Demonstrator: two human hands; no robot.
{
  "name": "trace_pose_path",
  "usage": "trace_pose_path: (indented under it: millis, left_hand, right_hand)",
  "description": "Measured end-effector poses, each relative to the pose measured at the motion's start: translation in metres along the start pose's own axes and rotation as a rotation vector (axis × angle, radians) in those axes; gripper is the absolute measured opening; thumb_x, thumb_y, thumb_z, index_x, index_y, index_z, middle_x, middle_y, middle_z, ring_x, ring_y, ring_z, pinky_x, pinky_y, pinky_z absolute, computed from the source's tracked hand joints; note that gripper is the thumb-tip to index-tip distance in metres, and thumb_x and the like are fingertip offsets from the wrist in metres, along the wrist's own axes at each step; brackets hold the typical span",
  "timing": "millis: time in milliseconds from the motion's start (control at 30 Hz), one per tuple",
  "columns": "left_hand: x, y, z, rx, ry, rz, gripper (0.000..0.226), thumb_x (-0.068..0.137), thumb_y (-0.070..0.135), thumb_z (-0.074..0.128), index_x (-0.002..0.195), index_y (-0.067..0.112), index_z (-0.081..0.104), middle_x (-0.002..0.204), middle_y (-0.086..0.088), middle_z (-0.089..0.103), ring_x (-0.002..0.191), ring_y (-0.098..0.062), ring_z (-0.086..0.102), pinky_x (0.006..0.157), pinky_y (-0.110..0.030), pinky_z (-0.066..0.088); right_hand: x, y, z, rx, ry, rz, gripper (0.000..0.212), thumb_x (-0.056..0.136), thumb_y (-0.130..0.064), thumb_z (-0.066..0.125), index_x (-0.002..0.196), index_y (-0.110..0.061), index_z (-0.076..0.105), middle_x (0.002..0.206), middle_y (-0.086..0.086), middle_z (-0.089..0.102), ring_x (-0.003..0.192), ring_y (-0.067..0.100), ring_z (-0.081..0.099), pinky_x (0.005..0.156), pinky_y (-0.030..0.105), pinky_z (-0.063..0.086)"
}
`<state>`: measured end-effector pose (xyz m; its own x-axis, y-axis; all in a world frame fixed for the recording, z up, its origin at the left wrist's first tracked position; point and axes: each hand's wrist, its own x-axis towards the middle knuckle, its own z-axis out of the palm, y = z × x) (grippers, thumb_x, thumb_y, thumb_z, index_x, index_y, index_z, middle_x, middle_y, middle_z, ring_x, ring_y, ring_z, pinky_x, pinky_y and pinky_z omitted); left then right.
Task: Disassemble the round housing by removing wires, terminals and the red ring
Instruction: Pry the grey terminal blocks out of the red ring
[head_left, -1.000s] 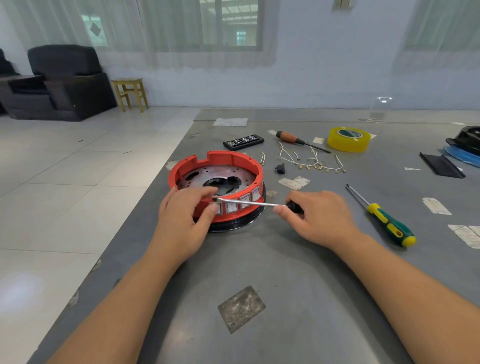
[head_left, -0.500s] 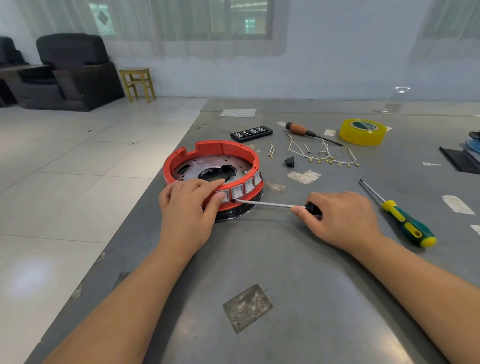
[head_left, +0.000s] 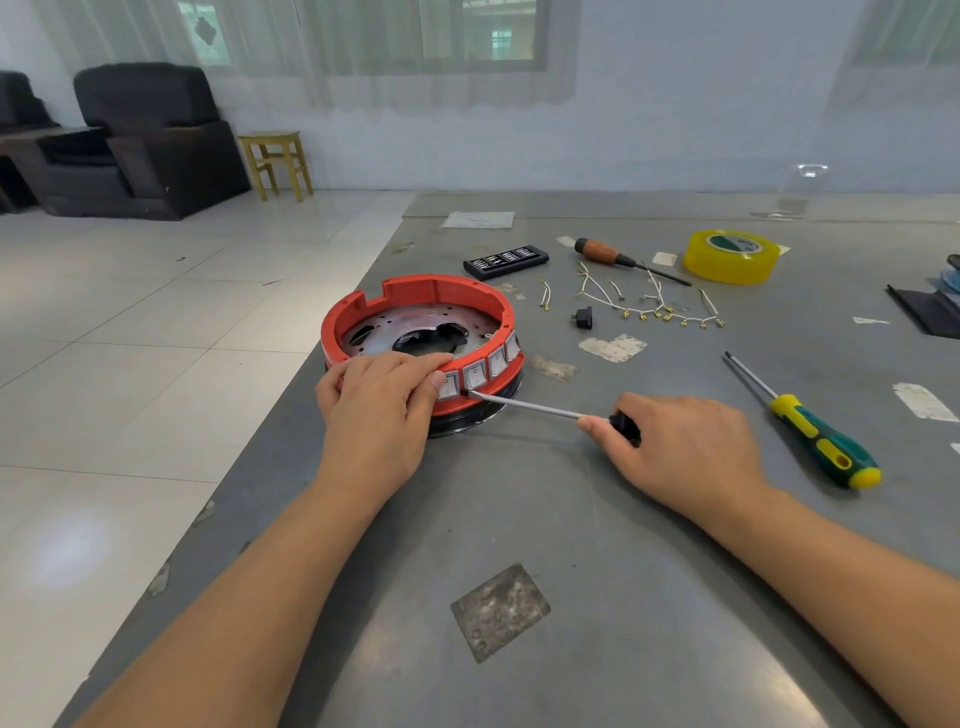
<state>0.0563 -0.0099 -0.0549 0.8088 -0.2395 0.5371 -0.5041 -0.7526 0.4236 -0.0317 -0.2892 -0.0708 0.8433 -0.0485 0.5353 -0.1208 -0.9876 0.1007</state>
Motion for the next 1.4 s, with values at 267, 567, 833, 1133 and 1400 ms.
trace_pose_path:
  millis: [267, 567, 833, 1133, 1400]
  left_hand:
    - [0.009, 0.001, -0.004, 0.002, -0.060, -0.010, 0.030, 0.109, 0.037, 0.046, 0.130, 0.045, 0.066, 0.104, 0.024, 0.064, 0.106, -0.007, 0.038, 0.107, -0.042, 0.018]
    - [0.009, -0.002, -0.005, -0.045, -0.054, 0.030, 0.029, 0.109, 0.033, 0.049, 0.127, 0.044, 0.068, 0.108, 0.024, 0.065, 0.109, -0.007, 0.040, 0.105, -0.041, 0.018]
    - [0.003, -0.005, -0.007, -0.121, -0.071, 0.068, 0.027, 0.109, 0.030, 0.051, 0.124, 0.045, 0.067, 0.102, 0.031, 0.057, 0.111, -0.001, 0.038, 0.107, -0.034, 0.014]
    - [0.001, -0.004, -0.009, -0.211, -0.106, 0.086, 0.028, 0.101, 0.041, 0.040, 0.117, 0.056, 0.057, 0.103, 0.034, 0.057, 0.109, 0.003, 0.036, 0.107, -0.030, 0.010]
    - [0.001, -0.004, -0.008, -0.227, -0.111, 0.065, 0.027, 0.100, 0.040, 0.041, 0.109, 0.062, 0.055, 0.103, 0.036, 0.056, 0.116, 0.016, 0.034, 0.105, -0.027, 0.008]
  right_hand:
    - [-0.001, -0.001, -0.001, -0.022, -0.032, 0.014, 0.063, 0.090, -0.083, 0.018, 0.071, -0.032, 0.051, 0.050, -0.010, 0.039, 0.049, 0.019, 0.043, 0.044, 0.024, 0.022]
    - [0.016, 0.011, 0.009, 0.013, -0.012, -0.067, 0.067, 0.090, -0.082, 0.017, 0.069, -0.026, 0.047, 0.050, -0.009, 0.042, 0.053, 0.021, 0.048, 0.047, 0.025, 0.025]
    - [0.040, 0.018, 0.022, 0.050, 0.013, -0.133, 0.068, 0.085, -0.087, 0.021, 0.058, -0.026, 0.034, 0.046, -0.010, 0.035, 0.050, 0.020, 0.041, 0.049, 0.024, 0.015]
    - [0.065, 0.024, 0.033, 0.110, 0.005, -0.246, 0.064, 0.090, -0.081, 0.025, 0.070, -0.025, 0.049, 0.060, -0.011, 0.048, 0.060, 0.016, 0.043, 0.068, 0.034, 0.034]
    - [0.075, 0.024, 0.040, 0.099, -0.008, -0.276, 0.058, 0.092, -0.078, 0.026, 0.079, -0.027, 0.051, 0.075, -0.007, 0.059, 0.079, 0.020, 0.054, 0.087, 0.039, 0.035]
